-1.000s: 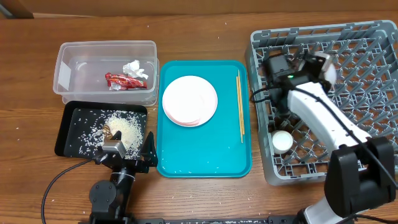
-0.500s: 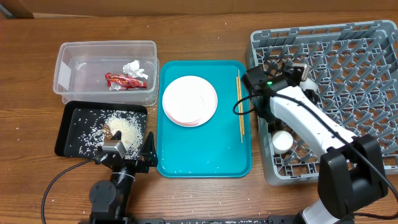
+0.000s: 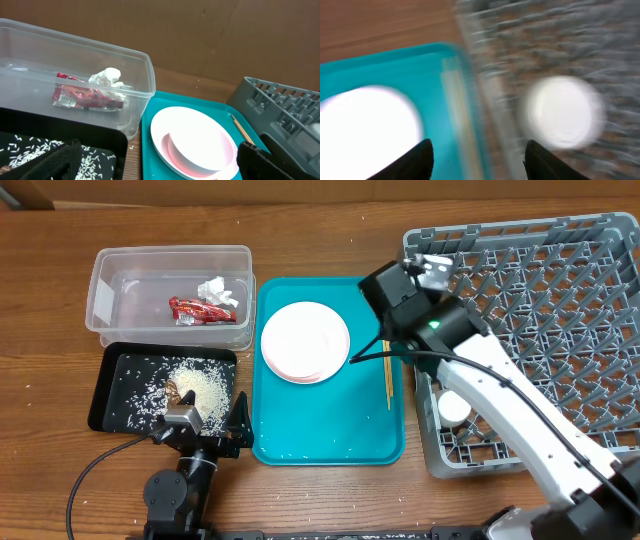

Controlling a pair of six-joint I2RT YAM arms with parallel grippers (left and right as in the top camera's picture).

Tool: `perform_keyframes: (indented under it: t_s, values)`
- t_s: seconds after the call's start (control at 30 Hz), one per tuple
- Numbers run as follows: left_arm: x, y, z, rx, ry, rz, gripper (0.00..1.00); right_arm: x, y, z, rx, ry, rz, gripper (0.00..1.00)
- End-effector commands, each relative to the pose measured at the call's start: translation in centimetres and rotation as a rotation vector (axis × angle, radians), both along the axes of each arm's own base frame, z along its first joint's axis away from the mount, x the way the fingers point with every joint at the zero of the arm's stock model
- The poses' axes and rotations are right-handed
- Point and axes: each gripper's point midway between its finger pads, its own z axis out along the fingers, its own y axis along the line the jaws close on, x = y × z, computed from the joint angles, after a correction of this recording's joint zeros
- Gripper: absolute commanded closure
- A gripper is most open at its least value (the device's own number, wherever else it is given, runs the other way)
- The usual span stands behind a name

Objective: Sort waste into correct bins and load items into the dishwasher
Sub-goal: 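Grasp the pink bowl on the plate with the right gripper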

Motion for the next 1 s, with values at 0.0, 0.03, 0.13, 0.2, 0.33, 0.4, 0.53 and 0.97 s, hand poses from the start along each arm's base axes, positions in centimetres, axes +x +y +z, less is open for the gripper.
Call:
perform_keyframes:
  t_s: [0.0, 0.03, 0.13, 0.2, 0.33, 0.4, 0.53, 0.97]
  values:
    - [0.0, 0.0, 0.0, -0.007, -0.009, -0.004, 0.00, -2.6, 7.7, -1.0, 0.271, 0.158, 0.369, 0.39]
    - [0.0, 0.0, 0.0, -0.007, -0.009, -0.004, 0.00, -2.7, 8.6, -1.4, 0.301, 0.175, 0.391, 0.39]
    - [0.0, 0.0, 0.0, -0.007, -0.008, -0.003, 0.00, -2.6, 10.0, -3.4, 0.303, 0.220, 0.410, 0.38]
    - [0.0, 0.0, 0.0, -0.007, -0.008, -0.004, 0.00, -2.2, 10.9, -5.7, 0.293, 0.257, 0.408, 0.38]
    - [0.0, 0.0, 0.0, -0.007, -0.009, -0.003, 0.00, -1.7, 11.9, -10.2, 0.296, 0.338, 0.336, 0.38]
    - [0.0, 0.0, 0.0, -0.007, -0.008, -0.003, 0.00, -1.8, 12.8, -12.0, 0.317, 0.382, 0.347, 0.38]
    - [0.0, 0.0, 0.0, -0.007, -0.009, -0.003, 0.00, -2.1, 14.2, -14.6, 0.362, 0.448, 0.370, 0.49]
    - [0.0, 0.0, 0.0, -0.007, -0.009, -0.004, 0.00, 0.8, 8.6, -7.3, 0.208, 0.205, 0.244, 0.96]
